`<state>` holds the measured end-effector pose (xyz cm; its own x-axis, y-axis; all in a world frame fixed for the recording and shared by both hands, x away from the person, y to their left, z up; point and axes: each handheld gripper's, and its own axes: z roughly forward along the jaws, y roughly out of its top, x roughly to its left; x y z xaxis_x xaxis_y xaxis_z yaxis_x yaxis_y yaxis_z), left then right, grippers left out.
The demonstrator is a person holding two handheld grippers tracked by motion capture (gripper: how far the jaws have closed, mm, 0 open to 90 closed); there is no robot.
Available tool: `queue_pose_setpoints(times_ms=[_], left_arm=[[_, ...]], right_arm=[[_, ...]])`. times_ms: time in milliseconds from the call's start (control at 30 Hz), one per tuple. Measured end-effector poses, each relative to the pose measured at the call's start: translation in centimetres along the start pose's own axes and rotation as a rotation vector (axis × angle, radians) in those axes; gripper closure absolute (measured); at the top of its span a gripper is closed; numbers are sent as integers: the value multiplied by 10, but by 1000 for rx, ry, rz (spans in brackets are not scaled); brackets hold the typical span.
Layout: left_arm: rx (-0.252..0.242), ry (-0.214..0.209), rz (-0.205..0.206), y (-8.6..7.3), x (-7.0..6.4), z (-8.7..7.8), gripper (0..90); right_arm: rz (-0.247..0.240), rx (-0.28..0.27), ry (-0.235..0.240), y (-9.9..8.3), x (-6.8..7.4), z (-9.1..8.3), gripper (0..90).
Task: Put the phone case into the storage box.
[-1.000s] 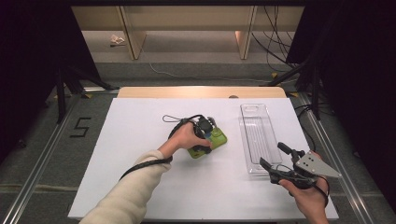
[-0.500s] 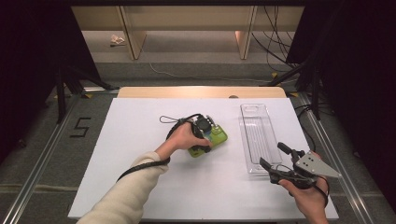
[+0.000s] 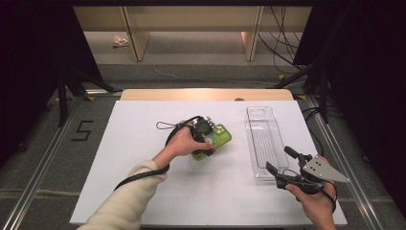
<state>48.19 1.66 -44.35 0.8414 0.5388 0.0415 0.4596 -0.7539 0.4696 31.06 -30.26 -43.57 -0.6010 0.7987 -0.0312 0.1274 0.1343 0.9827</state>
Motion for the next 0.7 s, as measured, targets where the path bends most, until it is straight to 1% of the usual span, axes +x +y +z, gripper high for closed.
queue_pose_setpoints(times_ms=[233, 467, 567, 700], left_arm=[[-46, 18, -7, -4, -4, -9, 167], [-69, 22, -8, -7, -7, -15, 167], [-91, 29, -10, -9, -9, -18, 167], [-100, 33, -11, -12, -10, -21, 167]], right_arm=[[-1, 1, 0, 0, 1, 1, 160], [-2, 1, -1, 0, 1, 0, 160], [-2, 1, -3, 0, 1, 1, 160], [-3, 1, -3, 0, 1, 1, 160]])
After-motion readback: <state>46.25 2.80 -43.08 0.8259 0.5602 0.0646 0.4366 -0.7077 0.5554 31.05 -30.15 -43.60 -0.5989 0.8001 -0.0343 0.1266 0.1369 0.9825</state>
